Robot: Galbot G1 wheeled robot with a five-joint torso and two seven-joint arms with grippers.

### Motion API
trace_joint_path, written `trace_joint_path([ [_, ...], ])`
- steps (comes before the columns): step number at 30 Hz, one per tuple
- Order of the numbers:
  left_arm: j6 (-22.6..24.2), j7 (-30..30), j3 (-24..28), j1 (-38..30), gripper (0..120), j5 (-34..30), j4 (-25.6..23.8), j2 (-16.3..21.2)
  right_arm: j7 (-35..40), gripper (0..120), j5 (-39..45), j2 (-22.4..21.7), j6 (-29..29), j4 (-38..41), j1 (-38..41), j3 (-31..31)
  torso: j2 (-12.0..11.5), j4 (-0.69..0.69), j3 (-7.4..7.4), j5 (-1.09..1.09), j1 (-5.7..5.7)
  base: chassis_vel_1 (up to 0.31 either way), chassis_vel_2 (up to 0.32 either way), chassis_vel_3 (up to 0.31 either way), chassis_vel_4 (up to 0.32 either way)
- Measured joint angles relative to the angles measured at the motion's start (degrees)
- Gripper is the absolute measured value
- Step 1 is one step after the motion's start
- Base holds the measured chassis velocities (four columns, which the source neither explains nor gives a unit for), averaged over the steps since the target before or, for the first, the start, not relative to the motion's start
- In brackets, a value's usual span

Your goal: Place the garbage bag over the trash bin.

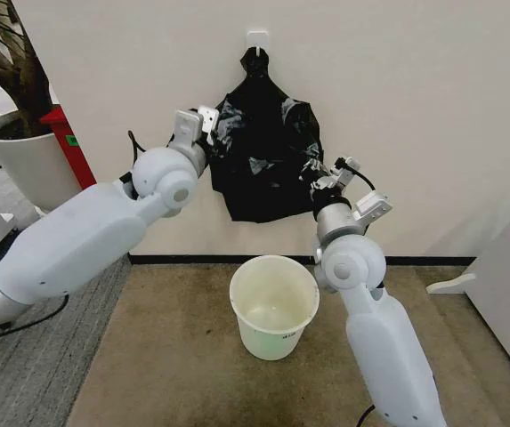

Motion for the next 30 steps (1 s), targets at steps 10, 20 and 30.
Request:
trace_joint_path([
  [10,-3.70,-1.88,-4.36,5.35,0,-3.31,-4.55,1.60,1.46,0,2.82,0.71,0.00,-0.53,0.74,0.09,0.00,0.01,0.00,-0.01,0.00,0.000,0.000,0.000,0.000],
  [20,-6.34,-0.60,-12.60,15.74,0,-4.21,-9.14,5.49,5.61,0,11.55,1.24,-0.48,0.16,-0.32,0.48,0.01,0.00,-0.01,0.00,0.00,0.000,0.000,0.000,0.000],
  [30,-10.26,8.15,-26.14,39.08,0,-0.91,-20.97,13.42,6.32,0,14.91,-1.12,-1.34,9.24,-10.11,1.26,0.00,0.01,-0.01,0.01,0.00,0.000,0.000,0.000,0.000],
])
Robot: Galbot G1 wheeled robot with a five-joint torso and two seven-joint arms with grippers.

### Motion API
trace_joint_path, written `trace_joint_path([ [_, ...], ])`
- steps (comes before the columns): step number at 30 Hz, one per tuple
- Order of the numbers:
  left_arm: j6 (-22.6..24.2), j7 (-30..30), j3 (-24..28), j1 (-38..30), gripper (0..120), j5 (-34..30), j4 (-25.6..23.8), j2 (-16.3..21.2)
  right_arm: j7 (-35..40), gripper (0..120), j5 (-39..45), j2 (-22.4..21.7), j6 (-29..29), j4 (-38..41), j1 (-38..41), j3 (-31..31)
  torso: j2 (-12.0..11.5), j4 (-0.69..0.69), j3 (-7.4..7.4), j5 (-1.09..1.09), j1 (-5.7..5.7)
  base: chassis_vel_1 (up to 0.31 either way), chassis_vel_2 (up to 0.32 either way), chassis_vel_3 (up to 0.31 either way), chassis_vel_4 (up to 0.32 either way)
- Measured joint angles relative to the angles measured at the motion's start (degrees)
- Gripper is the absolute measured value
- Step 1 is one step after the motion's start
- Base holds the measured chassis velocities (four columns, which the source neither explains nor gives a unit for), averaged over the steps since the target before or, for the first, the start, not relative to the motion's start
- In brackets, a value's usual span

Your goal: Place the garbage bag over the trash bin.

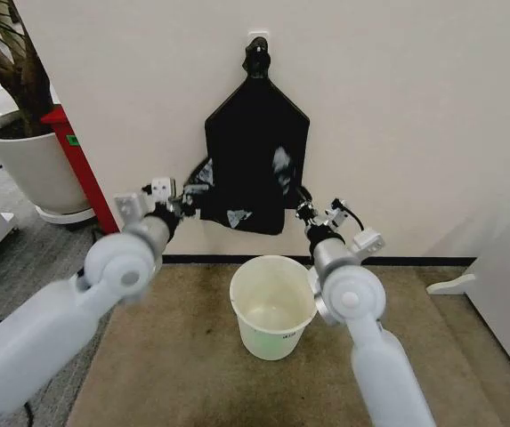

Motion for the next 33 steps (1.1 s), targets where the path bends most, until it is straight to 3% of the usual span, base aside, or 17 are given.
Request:
trace_joint_path([
  [7,-2.98,6.29,-2.82,2.17,0,-2.89,-10.03,8.93,2.98,0,12.09,-7.13,-1.61,11.72,1.45,1.77,0.01,0.00,-0.01,0.01,0.00,0.000,0.000,0.000,0.000],
  [13,-3.59,7.21,-4.63,6.49,0,-4.51,-17.44,12.40,6.21,0,22.43,-12.81,-2.25,18.72,0.71,6.13,0.01,0.00,-0.01,-0.01,0.00,0.000,0.000,0.000,0.000],
  [19,-3.42,6.87,-6.41,11.00,0,-4.24,-19.76,12.79,7.36,0,26.15,-14.99,-2.89,19.66,-3.21,8.16,0.01,-0.01,0.00,0.00,0.00,0.000,0.000,0.000,0.000],
  [23,-3.14,7.46,-8.61,18.81,0,-0.70,-19.75,12.06,4.98,0,23.67,-13.23,-4.77,19.57,-7.91,6.80,0.01,-0.01,0.00,0.00,0.00,0.000,0.000,0.000,0.000],
  [25,-3.13,7.51,-8.61,19.51,0,-0.57,-19.73,11.84,4.82,0,23.35,-13.05,-4.85,19.53,-8.09,6.68,0.01,0.00,0.00,0.00,0.00,0.000,0.000,0.000,0.000],
  [33,-3.14,9.80,-6.48,28.41,0,3.15,-15.36,6.55,1.66,0,17.33,-10.83,-6.95,14.90,-13.24,5.26,0.01,-0.02,0.00,0.00,0.00,0.000,0.000,0.000,0.000],
])
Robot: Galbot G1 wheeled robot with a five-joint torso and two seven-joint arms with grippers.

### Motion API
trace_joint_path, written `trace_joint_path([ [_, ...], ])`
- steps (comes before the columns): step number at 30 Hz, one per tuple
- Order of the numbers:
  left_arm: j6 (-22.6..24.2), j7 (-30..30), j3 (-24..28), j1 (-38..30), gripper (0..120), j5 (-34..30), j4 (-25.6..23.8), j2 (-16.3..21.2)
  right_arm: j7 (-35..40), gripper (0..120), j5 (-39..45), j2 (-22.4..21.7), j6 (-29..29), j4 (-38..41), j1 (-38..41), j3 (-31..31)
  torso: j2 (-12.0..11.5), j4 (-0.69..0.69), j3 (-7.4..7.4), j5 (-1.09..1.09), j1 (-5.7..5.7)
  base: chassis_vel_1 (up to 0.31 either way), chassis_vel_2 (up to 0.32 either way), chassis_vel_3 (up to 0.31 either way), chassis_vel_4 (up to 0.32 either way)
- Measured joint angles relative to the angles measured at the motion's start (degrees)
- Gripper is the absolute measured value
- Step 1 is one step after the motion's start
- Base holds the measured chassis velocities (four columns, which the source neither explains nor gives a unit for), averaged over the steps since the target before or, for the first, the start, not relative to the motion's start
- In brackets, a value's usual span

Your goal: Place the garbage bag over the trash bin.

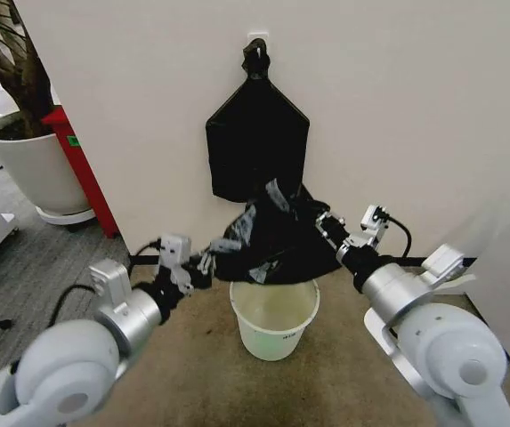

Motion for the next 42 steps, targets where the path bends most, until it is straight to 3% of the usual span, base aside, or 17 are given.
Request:
trace_joint_path([
  [6,-1.18,3.00,0.99,6.54,0,8.11,5.46,-5.11,-1.00,0,-5.67,2.15,0.40,-6.18,-1.41,-2.16,-0.01,0.03,0.01,-0.01,0.01,0.000,0.000,0.000,0.000],
  [11,-1.62,3.79,1.65,7.70,0,10.25,6.90,-7.24,-0.22,0,-5.81,2.41,1.30,-6.75,-0.12,-3.27,-0.01,0.03,0.01,-0.01,0.00,0.000,0.000,0.000,0.000],
  [18,-1.68,3.24,2.09,2.65,0,9.65,7.38,-6.12,0.84,0,-4.60,2.33,2.27,-5.42,2.42,-3.04,-0.01,0.02,0.01,0.00,0.01,0.000,0.000,0.000,0.000],
  [23,-1.58,1.78,0.71,-0.62,0,9.49,4.65,-3.60,0.85,0,-2.92,2.46,2.33,-3.35,2.54,-4.40,-0.01,0.00,0.01,0.01,0.01,0.000,0.000,0.000,0.000],
  [28,-1.55,1.31,-0.27,0.43,0,11.36,3.50,-2.76,-0.76,0,-5.36,4.09,2.32,-6.70,2.52,-7.17,-0.01,0.02,0.00,0.00,0.00,0.000,0.000,0.000,0.000],
  [34,-1.66,1.62,1.72,4.10,0,18.28,8.50,-5.66,-3.81,0,-9.57,7.93,2.73,-17.78,2.08,-7.28,-0.01,0.02,0.01,-0.02,0.00,0.000,0.000,0.000,0.000],
  [42,-2.01,1.57,3.06,3.39,0,19.85,12.14,-8.13,-4.46,0,-10.90,7.91,3.57,-18.53,0.34,-6.17,-0.02,0.02,0.01,-0.01,0.01,0.000,0.000,0.000,0.000],
])
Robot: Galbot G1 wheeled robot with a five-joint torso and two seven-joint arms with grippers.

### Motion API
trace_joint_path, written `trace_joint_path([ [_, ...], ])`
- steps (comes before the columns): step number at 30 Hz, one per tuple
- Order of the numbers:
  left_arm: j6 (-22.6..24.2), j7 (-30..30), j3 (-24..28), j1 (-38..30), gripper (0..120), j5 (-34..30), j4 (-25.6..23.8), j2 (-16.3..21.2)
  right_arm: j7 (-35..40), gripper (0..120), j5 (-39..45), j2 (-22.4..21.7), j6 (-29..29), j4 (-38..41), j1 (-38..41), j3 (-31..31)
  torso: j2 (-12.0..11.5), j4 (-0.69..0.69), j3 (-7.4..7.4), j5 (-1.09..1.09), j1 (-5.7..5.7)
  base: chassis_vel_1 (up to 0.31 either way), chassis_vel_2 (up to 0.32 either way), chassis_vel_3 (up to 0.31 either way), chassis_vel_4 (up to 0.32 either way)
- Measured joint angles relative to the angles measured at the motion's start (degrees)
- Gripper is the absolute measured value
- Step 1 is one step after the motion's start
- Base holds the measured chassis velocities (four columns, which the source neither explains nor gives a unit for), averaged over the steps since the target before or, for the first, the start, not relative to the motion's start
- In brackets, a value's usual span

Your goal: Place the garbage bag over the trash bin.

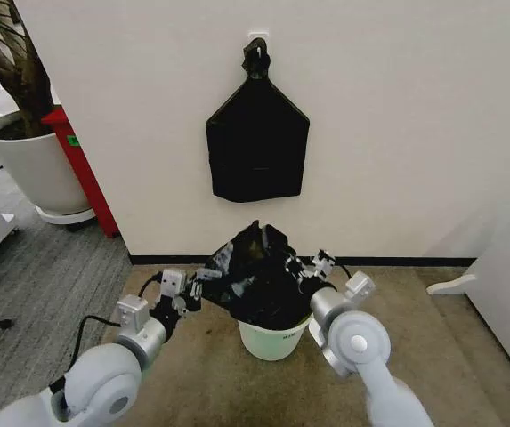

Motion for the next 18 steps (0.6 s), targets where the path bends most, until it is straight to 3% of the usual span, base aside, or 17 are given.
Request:
trace_joint_path([
  [7,0.25,-1.70,-2.74,-3.93,0,-3.97,-4.02,2.48,4.58,0,6.43,-0.55,-0.10,10.50,1.99,-0.50,0.01,-0.01,-0.01,0.01,0.00,0.000,0.000,0.000,0.000],
  [15,0.27,-1.04,-1.25,-0.19,0,-2.04,-3.05,1.49,2.38,0,1.86,0.06,-0.57,3.62,-0.29,0.48,0.00,0.00,0.00,0.00,0.00,0.000,0.000,0.000,0.000],
  [18,0.28,-0.37,0.21,1.39,0,-0.44,-0.26,0.05,1.45,0,-1.65,-0.19,-0.01,0.44,-1.43,1.31,0.00,0.00,0.00,0.00,0.00,0.000,0.000,0.000,0.000],
])
